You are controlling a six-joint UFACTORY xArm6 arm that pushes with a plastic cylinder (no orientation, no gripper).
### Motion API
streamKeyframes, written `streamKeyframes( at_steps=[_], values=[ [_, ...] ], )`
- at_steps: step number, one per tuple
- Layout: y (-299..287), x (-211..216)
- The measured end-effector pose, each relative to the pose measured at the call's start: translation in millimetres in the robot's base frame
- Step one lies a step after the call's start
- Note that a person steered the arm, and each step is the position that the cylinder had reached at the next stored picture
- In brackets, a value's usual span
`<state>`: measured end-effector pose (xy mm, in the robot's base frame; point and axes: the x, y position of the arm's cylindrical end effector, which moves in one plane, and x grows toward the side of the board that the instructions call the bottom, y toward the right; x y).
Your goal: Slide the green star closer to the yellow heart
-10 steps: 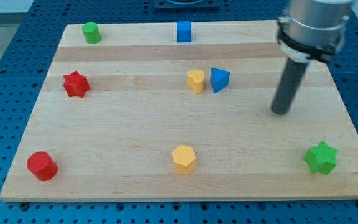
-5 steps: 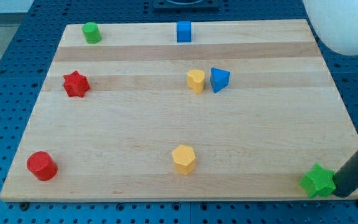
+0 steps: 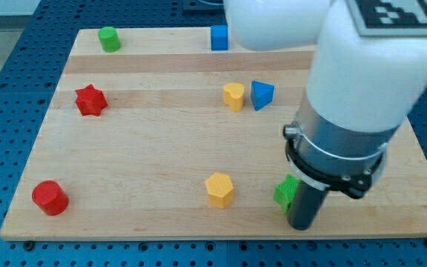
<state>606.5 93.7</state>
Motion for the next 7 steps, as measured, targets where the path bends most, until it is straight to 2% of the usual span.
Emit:
streamKeyframes(
  at_steps=[5,7],
  values=[
    [-10.1,-117.5],
    [-33.3,-135.2]
  ],
)
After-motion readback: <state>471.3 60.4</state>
